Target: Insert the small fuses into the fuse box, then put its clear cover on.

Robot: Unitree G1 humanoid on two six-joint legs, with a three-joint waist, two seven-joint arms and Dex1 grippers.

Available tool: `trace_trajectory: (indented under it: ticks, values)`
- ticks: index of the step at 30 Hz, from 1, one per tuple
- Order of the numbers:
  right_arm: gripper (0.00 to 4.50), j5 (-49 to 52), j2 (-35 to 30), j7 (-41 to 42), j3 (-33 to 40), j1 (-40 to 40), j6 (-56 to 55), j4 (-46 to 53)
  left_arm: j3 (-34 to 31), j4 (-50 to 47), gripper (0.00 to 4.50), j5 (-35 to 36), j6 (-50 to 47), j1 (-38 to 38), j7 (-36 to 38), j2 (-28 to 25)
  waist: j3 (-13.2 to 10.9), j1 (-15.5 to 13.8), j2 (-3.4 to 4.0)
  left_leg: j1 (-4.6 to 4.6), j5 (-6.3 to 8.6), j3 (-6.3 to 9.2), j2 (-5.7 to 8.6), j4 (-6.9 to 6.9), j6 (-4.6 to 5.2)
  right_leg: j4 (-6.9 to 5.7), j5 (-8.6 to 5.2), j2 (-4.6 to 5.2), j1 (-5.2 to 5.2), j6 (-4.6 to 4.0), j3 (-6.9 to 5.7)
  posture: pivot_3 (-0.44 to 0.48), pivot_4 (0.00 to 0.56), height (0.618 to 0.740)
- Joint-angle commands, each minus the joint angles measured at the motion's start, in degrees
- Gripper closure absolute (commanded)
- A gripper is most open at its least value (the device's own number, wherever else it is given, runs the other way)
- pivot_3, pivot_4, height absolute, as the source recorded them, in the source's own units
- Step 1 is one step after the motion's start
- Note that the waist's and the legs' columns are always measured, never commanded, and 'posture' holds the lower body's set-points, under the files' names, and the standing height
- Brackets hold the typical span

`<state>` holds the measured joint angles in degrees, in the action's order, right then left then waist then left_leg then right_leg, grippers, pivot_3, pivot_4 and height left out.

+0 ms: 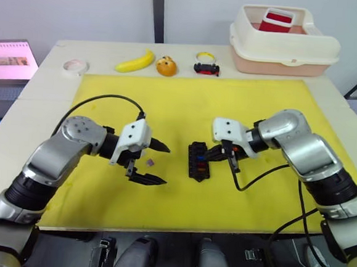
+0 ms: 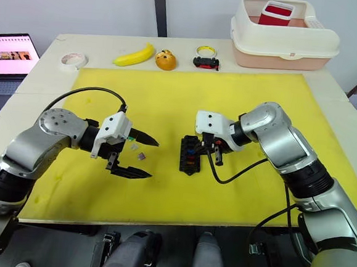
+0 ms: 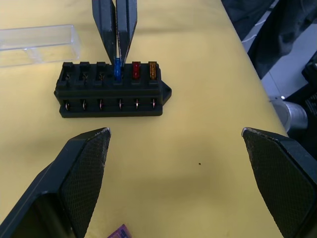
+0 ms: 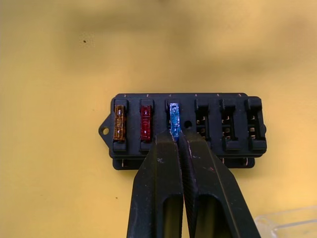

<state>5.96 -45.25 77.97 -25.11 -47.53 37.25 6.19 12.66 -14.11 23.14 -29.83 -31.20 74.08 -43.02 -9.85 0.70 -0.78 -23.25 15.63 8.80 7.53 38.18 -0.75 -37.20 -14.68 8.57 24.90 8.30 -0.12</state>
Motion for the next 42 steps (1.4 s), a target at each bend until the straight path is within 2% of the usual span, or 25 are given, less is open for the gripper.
trace_trajectory:
  ticks: [1, 20, 23, 24, 42]
  values:
    - [4.50, -1.2, 0.0, -0.2, -0.9, -0.5, 0.1, 1.1, -0.2, -1.9, 0.04, 0.0, 0.8, 0.2, -0.3, -0.2, 0.0, 0.0, 0.00, 0.00, 0.00, 0.00, 0.00, 0.00, 0.00, 0.00, 0.00, 0.00, 0.00, 0.00, 0.00, 0.000, 0.150, 0.740]
    - [4.50, -1.8, 0.7, -1.0, -1.4, 0.7, 0.8, 1.4, -0.1, -2.0, 0.04, -0.2, 1.1, 0.3, -0.4, -0.3, 0.0, 0.0, 0.00, 0.02, 0.00, 0.00, -0.01, 0.00, 0.00, 0.00, 0.00, -0.01, -0.01, 0.00, 0.00, 0.000, 0.150, 0.740]
    - [3.62, -1.5, 1.0, -1.2, -1.0, 0.2, 1.4, 1.7, -0.1, -1.9, 0.00, -0.3, 1.1, 0.4, -0.4, -0.3, 0.0, 0.0, 0.00, 0.02, 0.00, 0.00, -0.01, 0.00, 0.00, 0.00, 0.00, -0.01, -0.01, 0.00, 0.00, 0.000, 0.150, 0.740]
    - [3.17, -1.4, 1.0, -1.3, -0.8, 0.0, 1.5, 1.7, -0.1, -1.9, 0.00, -0.3, 1.1, 0.3, -0.5, -0.2, 0.0, 0.0, 0.00, 0.01, 0.00, 0.00, -0.01, 0.00, 0.00, -0.01, 0.00, -0.01, 0.00, 0.00, 0.00, 0.000, 0.150, 0.740]
    - [3.17, 2.1, 1.4, -1.2, 3.0, -3.1, 4.1, 2.2, -0.1, -1.5, 0.00, -0.3, 1.2, 0.2, -0.4, -0.1, 0.0, 0.0, 0.00, -0.01, 0.00, 0.01, 0.01, 0.00, 0.00, 0.00, 0.00, 0.00, 0.01, 0.00, 0.00, 0.000, 0.150, 0.740]
